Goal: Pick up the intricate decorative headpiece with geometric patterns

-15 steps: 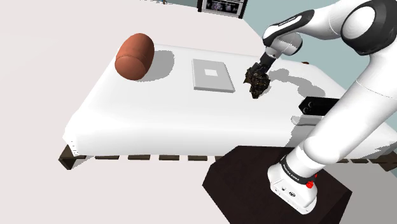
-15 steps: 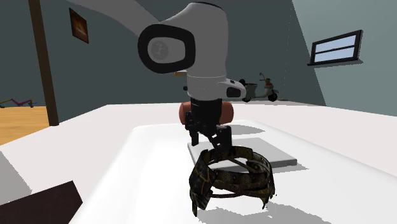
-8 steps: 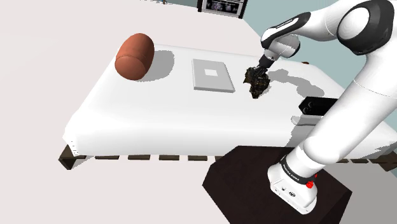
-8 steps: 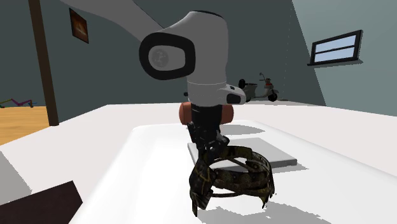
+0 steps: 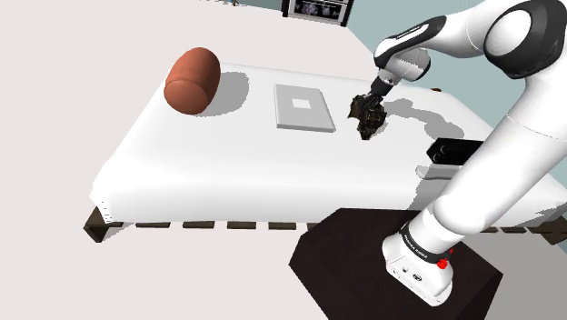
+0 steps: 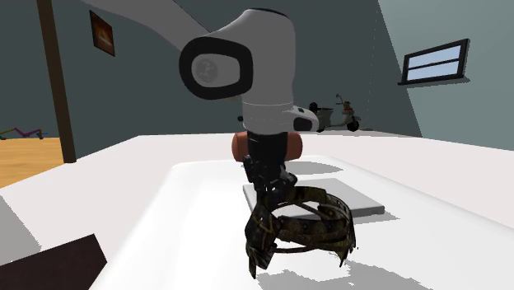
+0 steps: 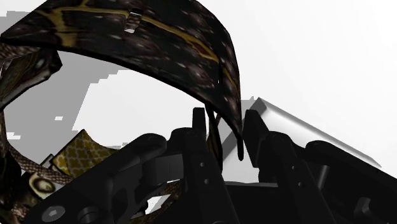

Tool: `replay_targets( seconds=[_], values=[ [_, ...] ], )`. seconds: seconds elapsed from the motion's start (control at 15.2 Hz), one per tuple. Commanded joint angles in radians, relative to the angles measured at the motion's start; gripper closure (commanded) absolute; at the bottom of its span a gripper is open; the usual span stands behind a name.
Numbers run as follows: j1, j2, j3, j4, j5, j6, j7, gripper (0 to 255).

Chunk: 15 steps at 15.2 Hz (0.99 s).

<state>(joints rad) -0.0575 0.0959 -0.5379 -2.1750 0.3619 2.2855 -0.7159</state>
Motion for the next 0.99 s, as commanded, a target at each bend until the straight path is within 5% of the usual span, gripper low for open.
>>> replay_targets(
  seconds=[0.0,0.92],
  values=[
    [0.002,-0.014,-0.002,0.01,-0.015,-0.018,0.015,255],
    [0.006,-0.1,-0.007,0.088,-0.102,-0.157,0.098,255]
  ],
)
